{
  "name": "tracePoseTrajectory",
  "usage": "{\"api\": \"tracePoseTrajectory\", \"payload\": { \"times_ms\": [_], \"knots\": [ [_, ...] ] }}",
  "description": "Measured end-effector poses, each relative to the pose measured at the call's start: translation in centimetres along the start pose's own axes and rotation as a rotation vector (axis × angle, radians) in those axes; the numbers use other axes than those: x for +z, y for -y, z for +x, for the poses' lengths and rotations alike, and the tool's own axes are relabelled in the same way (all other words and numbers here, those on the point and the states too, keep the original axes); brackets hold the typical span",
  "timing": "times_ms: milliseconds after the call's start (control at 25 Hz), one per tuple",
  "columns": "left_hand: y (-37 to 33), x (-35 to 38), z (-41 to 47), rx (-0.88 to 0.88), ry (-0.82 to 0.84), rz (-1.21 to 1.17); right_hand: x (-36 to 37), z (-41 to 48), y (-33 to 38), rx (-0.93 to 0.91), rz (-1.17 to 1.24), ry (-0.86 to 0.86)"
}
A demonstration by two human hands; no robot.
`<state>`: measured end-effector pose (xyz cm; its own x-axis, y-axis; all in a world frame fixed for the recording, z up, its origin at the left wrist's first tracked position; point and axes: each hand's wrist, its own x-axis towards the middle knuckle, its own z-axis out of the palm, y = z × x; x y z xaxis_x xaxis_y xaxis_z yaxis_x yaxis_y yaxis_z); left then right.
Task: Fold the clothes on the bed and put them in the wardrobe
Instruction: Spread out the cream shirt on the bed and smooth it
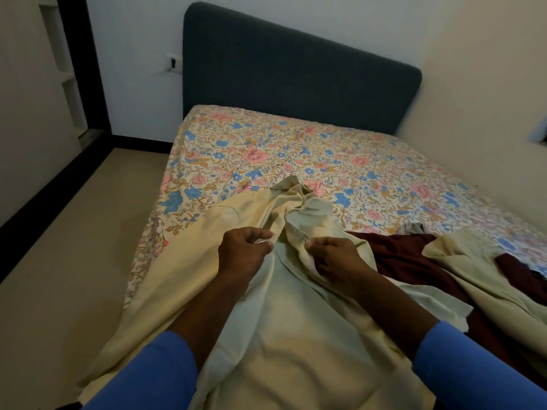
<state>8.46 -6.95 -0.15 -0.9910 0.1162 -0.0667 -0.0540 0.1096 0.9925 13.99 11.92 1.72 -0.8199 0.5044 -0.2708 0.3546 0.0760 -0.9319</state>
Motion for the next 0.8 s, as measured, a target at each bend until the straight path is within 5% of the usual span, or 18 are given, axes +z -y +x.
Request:
{"api": "tracePoseTrajectory", "payload": {
  "times_ms": [120,320,520,800],
  "knots": [
    [0.3,0.8,-0.8,0.059,0.045,-0.007,0.0,-2.5,-1.2,0.229,0.324,0.115],
    [0.6,2.2,-2.1,0.022,0.182,-0.162,1.8,-2.4,-2.2,0.165,0.523,0.159],
    [1.1,2.2,-2.2,0.166,0.224,-0.033,2.1,-1.8,-2.8,0.094,0.544,0.199],
    [0.5,1.6,-2.2,0.440,-0.124,0.359,1.8,-1.3,-2.4,0.035,0.488,0.259]
  ]
}}
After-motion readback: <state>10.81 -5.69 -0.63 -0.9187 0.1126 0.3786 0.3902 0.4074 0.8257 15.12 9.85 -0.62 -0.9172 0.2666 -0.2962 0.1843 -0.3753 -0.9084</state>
